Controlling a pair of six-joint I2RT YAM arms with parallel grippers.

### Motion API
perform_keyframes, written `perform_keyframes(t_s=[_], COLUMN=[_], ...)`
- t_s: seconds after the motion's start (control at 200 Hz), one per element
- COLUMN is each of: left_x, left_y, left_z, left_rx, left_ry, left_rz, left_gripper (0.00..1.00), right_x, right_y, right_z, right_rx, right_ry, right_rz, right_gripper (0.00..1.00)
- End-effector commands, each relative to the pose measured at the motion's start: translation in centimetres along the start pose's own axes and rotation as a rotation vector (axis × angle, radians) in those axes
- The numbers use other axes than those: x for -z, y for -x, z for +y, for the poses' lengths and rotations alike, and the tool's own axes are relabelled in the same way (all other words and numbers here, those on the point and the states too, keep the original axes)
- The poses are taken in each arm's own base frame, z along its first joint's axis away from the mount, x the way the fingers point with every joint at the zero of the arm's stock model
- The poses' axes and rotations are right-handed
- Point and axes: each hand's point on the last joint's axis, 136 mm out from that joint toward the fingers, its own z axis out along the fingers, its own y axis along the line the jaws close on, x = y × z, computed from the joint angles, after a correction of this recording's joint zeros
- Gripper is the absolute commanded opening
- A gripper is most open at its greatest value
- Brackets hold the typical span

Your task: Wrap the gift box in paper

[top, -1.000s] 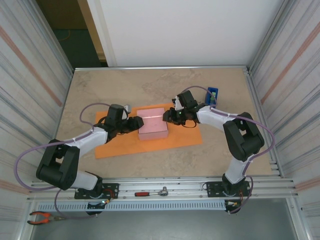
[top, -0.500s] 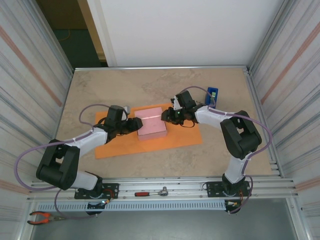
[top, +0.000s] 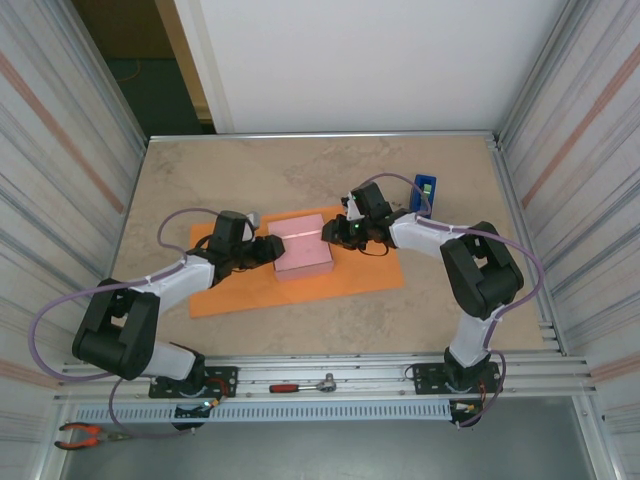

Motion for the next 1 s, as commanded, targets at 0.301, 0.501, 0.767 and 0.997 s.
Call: perform_keyframes(t_s=[0.301,0.501,0.767,0.997], left_x=[0.4,0.5,0.6,0.8], left_y=[-0.2,-0.2,0.0,0.3], left_z=[-0.3,-0.4,-0.6,-0.9], left_rx=[-0.022,-0.025,-0.026,-0.029], left_ry=[-0.023,-0.024,-0.029,-0.035], left_rz=[-0.01,-0.011,-0.016,-0.022], left_gripper=[0.49,0.49,0.5,0.5], right_x=[0.5,1.1,1.1,1.0], right_y=[-1.9,-1.8,-2.1,-2.8], right_z=[1.6,2.2,2.5,2.2], right_rx=[0.001,0.011,0.014,0.003], right_ry=[0.054,0.066,0.069,0.065], right_rz=[0.023,0.012,0.012,0.016], right_gripper=[0.29,0.29,0.29,0.29])
